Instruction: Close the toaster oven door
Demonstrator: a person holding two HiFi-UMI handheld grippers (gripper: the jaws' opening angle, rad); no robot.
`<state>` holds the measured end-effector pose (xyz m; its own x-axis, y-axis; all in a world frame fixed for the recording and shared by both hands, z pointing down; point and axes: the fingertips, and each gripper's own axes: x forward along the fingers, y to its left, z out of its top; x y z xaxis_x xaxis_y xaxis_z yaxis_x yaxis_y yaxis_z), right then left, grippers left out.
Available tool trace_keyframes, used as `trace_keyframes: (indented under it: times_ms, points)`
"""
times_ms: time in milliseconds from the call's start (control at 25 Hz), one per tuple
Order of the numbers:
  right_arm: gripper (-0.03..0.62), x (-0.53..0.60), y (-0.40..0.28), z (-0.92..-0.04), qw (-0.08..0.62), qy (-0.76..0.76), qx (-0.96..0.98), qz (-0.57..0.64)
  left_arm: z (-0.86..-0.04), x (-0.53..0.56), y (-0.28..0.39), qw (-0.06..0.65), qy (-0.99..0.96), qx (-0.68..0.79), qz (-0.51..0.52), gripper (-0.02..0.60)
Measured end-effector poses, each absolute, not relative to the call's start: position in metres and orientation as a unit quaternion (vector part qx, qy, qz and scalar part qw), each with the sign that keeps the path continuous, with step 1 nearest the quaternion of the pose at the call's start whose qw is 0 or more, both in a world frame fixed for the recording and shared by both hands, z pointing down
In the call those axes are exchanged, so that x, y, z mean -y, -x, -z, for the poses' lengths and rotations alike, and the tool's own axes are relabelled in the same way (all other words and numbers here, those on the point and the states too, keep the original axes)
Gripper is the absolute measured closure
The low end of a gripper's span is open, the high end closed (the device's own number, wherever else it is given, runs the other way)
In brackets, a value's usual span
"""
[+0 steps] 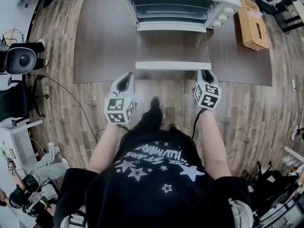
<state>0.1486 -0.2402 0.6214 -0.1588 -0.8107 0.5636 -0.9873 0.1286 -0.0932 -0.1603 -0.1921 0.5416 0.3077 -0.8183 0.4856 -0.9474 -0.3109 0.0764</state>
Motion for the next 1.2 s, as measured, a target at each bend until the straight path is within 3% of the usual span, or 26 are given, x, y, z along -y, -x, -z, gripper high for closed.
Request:
trace_keyframes:
  times_ms: [840, 1200]
  points:
    - [0.519, 0.26, -0.154, -0.54, 0.173, -0.65, 0.709, -0.212, -0.501, 0.25, 0.191, 0.155, -0.812, 0.549, -0.128, 0.572]
    - [0.52, 0.277, -0.154, -0.509, 0.161, -0.67, 0.697, -0.198, -0.478, 0.272, 0.193, 0.111, -0.837, 0.52, -0.126, 0.572]
